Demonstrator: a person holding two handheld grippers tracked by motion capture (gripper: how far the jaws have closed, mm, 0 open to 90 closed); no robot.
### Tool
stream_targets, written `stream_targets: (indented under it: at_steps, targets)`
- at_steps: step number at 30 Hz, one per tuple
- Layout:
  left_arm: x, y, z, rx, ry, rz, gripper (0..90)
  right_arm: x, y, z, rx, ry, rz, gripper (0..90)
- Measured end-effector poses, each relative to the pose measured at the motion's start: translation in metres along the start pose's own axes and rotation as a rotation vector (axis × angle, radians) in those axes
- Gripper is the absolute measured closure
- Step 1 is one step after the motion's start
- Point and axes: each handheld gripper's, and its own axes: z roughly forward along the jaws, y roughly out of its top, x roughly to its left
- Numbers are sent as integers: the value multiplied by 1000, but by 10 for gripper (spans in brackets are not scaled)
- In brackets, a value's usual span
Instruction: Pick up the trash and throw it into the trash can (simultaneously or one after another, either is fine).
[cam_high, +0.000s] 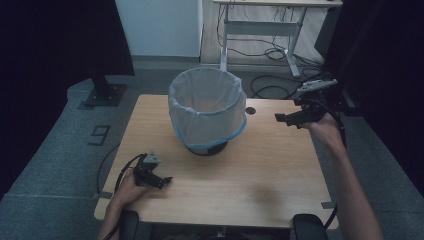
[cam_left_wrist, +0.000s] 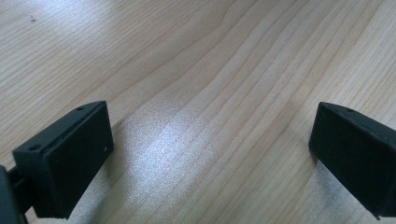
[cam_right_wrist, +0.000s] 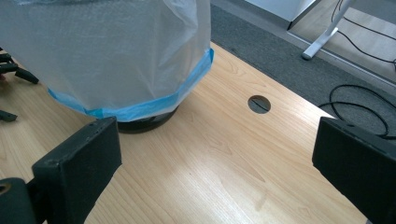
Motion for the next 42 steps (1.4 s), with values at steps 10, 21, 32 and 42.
stream_targets:
  at_steps: [10,21,32,42]
  targets:
    - [0,0,0,-1,1,-1,0,-4,-19,-9,-2,-29,11,7]
    - [0,0,0,1,1,-1,0,-8,-40,-10,-3,-41,28,7]
    - [0,0,0,2,1,-1,0,-11,-62,-3,-6,-38,51,6]
    - [0,0,0,-2,1,-2,0,-10,-79,6,5,-37,47,5]
